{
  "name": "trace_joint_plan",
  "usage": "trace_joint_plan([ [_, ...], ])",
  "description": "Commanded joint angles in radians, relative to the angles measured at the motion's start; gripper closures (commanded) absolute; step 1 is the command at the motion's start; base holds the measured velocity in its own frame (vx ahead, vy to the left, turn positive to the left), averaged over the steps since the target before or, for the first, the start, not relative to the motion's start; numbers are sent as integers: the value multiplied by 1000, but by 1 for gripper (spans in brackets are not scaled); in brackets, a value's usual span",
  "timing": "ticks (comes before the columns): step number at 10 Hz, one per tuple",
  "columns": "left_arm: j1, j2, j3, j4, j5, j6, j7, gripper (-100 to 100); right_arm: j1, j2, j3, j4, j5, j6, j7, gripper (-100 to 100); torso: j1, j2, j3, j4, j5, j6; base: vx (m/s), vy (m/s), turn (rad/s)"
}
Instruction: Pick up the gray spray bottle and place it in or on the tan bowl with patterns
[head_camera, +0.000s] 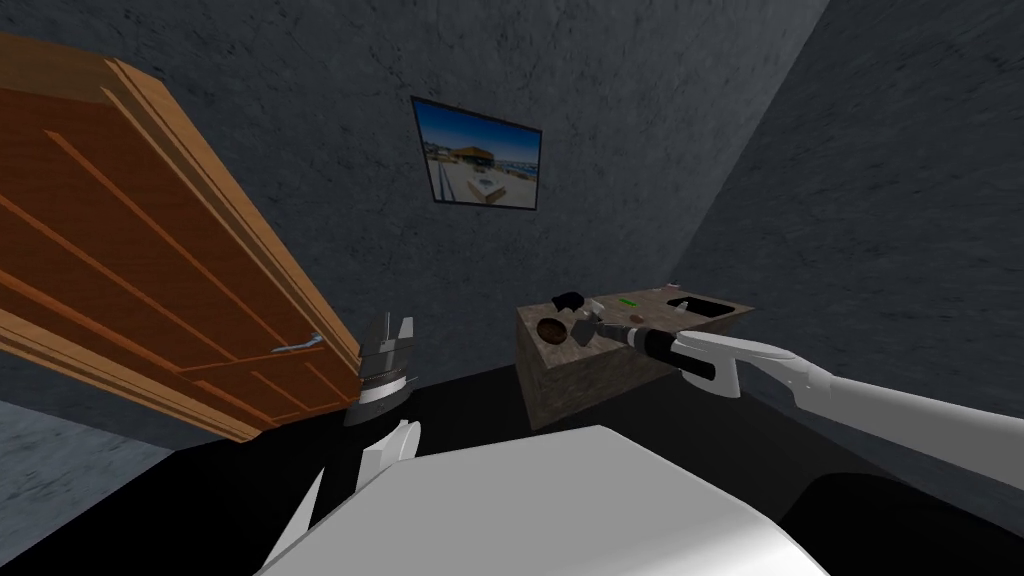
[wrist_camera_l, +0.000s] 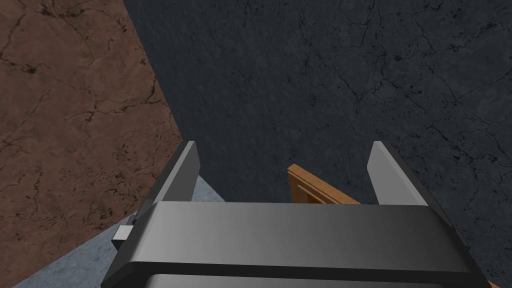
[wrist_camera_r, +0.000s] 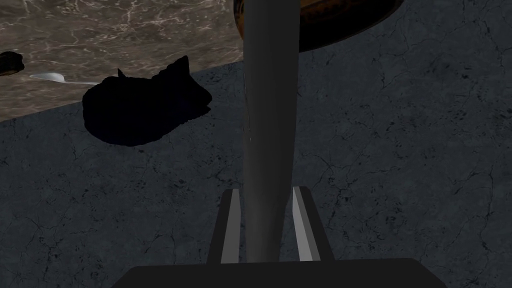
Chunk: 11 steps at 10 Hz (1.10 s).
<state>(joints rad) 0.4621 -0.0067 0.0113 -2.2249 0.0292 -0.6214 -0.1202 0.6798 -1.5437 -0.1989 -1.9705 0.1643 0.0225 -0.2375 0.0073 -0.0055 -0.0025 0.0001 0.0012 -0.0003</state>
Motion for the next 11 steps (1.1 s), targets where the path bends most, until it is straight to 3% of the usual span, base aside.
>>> trace_joint_plan([
  [1,0,0,0,0,0,0,0,0,0,-35,-7,-8,11,12,-10,100,0,0,0,0,0,0,118,80,-68],
  [11,0,0,0,0,0,0,0,0,2,-211,-32,-31,76,42,-55,100,7,-2,-1,0,4,-3,112,96,-62],
])
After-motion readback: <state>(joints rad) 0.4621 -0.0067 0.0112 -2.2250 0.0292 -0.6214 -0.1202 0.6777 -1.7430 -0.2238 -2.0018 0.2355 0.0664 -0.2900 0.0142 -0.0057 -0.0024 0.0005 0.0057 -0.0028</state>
